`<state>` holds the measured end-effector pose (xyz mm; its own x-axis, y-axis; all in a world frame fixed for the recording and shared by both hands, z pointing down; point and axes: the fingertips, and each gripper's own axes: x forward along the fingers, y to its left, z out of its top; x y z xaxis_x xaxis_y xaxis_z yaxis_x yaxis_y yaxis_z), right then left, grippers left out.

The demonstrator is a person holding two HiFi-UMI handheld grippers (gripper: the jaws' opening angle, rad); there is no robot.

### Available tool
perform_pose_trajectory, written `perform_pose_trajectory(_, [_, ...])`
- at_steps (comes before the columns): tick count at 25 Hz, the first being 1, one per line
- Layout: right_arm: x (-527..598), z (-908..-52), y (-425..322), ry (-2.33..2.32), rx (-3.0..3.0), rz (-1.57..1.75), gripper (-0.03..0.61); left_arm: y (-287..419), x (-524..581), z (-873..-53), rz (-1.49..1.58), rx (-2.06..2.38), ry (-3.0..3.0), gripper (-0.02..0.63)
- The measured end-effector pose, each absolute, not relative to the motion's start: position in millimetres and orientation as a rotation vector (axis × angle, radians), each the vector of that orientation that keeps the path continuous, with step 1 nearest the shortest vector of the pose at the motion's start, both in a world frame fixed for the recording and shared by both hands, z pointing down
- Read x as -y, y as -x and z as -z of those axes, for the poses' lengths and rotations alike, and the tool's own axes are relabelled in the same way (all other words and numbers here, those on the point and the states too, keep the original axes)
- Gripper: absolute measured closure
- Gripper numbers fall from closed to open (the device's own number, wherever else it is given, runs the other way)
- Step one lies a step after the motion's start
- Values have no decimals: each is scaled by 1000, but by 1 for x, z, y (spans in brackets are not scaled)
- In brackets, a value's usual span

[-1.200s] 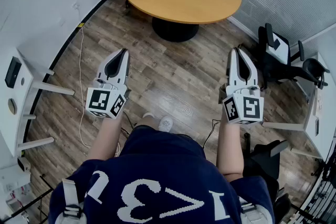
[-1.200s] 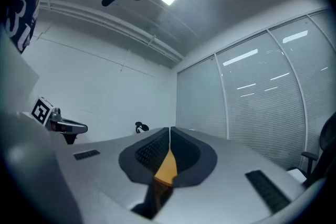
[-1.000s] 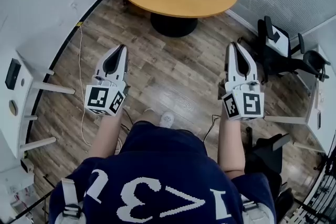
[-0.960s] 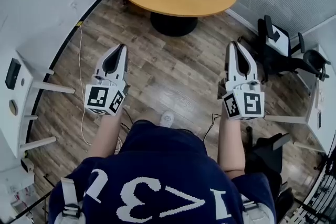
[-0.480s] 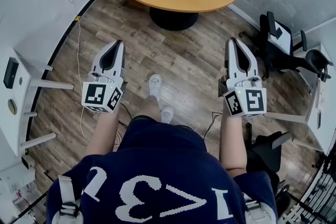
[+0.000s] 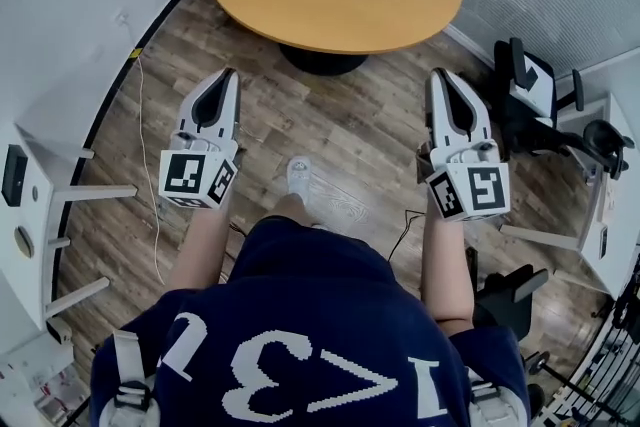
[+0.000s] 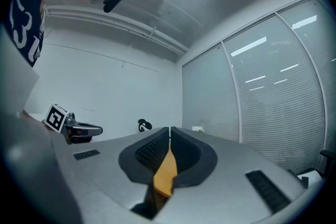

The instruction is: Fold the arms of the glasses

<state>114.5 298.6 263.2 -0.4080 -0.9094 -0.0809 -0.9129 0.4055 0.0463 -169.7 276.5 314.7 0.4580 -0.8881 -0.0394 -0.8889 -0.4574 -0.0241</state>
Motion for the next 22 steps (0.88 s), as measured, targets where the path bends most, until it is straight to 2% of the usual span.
perform_pose_trajectory(11, [-141,-248,-80,1679,-2622,-217,548,189,-110,-295,-79,-1575,2636,591])
perform_pose_trajectory(22, [-65,-265,-80,1668,-2634,-171,548,187,-34,-312,-23,-1570,2677,591])
